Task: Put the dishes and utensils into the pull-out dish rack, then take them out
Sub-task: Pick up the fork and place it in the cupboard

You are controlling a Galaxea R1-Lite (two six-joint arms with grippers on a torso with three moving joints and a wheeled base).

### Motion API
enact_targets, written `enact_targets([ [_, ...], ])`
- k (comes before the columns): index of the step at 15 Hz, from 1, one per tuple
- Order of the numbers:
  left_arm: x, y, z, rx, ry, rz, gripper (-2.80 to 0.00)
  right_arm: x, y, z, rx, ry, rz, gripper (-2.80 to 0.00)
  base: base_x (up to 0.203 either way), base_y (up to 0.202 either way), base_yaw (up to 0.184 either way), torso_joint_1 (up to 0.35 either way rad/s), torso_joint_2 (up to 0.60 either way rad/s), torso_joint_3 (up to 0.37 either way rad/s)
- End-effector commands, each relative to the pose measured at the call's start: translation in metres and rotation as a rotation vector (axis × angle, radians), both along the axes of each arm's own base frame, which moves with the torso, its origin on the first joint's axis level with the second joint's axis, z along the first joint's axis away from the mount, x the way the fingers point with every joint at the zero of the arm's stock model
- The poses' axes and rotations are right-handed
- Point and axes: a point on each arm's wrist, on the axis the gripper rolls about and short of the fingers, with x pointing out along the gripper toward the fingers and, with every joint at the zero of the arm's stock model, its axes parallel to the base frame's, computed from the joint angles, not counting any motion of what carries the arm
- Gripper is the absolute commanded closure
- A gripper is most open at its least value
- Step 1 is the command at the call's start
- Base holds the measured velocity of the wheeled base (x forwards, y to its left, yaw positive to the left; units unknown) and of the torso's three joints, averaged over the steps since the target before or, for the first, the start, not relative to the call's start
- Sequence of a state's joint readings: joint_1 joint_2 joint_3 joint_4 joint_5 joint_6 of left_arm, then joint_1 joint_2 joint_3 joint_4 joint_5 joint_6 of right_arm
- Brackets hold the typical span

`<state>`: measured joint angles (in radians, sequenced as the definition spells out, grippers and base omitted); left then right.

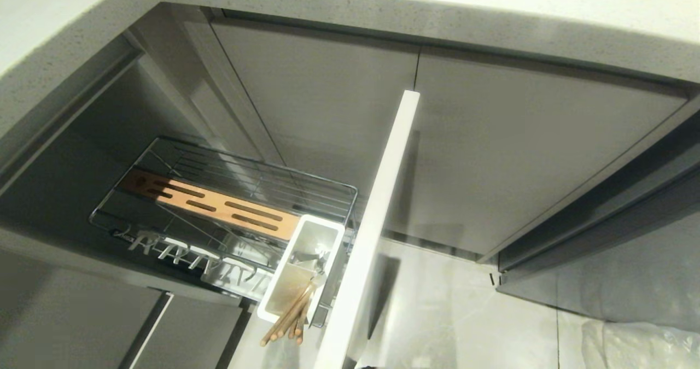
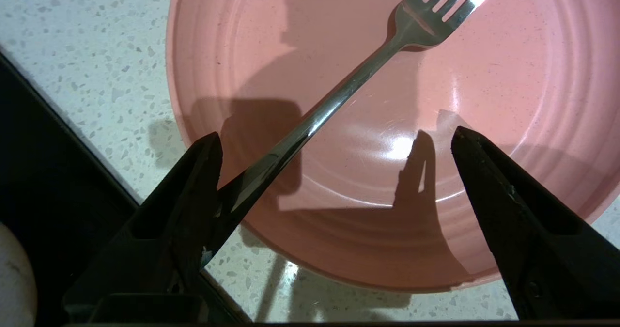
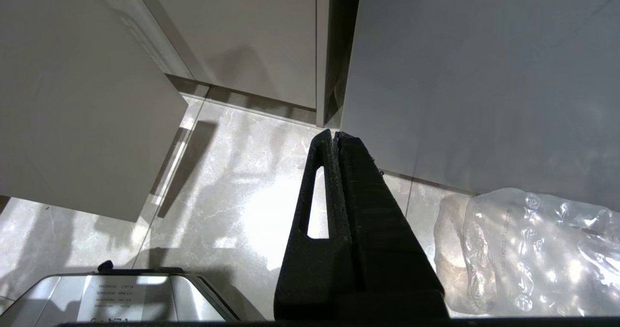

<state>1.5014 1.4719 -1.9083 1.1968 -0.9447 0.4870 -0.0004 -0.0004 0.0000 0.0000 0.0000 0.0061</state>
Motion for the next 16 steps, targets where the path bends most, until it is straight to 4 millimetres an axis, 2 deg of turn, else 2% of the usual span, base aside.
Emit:
enact_targets([
  [1, 0.002, 0.002, -0.002, -0.012, -0.002, -0.013, -2.8, 0.0, 0.0, 0.0, 0.0, 0.0, 0.0, 0.0, 0.0, 0.0, 0.0, 0.0, 0.0, 0.0],
  [16, 0.014, 0.012, -0.005, -0.026, 0.002, -0.073, -2.8, 0.0, 0.0, 0.0, 0.0, 0.0, 0.0, 0.0, 0.0, 0.0, 0.0, 0.0, 0.0, 0.0],
])
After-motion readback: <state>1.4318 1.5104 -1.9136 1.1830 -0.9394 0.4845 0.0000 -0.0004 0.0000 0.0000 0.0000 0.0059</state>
